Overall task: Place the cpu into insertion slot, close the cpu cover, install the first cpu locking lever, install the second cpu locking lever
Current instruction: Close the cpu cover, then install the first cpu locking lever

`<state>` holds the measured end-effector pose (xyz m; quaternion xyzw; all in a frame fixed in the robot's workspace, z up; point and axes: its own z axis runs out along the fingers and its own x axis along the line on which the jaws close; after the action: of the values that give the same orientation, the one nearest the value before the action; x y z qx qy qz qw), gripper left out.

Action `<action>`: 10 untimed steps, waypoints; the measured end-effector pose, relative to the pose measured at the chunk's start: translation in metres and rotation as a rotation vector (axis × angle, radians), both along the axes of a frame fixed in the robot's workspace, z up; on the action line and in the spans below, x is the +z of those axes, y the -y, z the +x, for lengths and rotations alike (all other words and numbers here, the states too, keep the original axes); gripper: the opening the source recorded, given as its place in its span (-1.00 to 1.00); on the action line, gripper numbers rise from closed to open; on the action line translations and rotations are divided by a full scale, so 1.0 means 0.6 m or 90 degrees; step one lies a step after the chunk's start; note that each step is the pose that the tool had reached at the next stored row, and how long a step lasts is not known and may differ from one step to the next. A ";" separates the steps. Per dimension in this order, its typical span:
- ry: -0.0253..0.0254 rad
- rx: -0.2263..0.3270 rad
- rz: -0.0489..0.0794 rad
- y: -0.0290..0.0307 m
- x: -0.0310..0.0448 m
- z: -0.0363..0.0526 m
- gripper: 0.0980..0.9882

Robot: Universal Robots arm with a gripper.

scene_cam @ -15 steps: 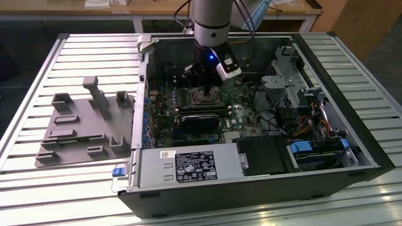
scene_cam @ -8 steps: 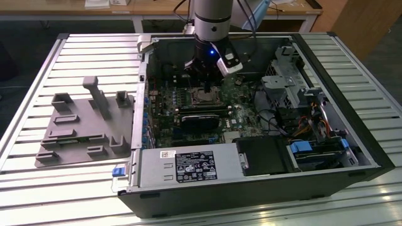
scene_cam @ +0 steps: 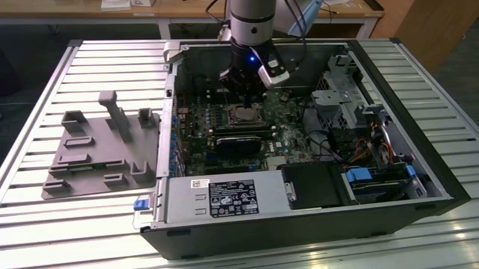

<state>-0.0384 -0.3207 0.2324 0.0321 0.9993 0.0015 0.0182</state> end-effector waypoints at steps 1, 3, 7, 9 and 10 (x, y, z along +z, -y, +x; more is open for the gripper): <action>0.0019 0.000 0.000 0.0000 0.000 -0.001 -0.99; 0.0044 0.000 0.000 -0.0001 0.000 -0.003 -0.99; 0.0047 0.000 0.000 0.0000 0.000 -0.003 -0.99; 0.0047 0.000 0.000 0.0000 0.000 -0.003 -0.99; 0.0047 0.000 0.000 0.0000 0.000 -0.003 -0.99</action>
<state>-0.0400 -0.3207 0.2325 0.0321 0.9992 0.0015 0.0219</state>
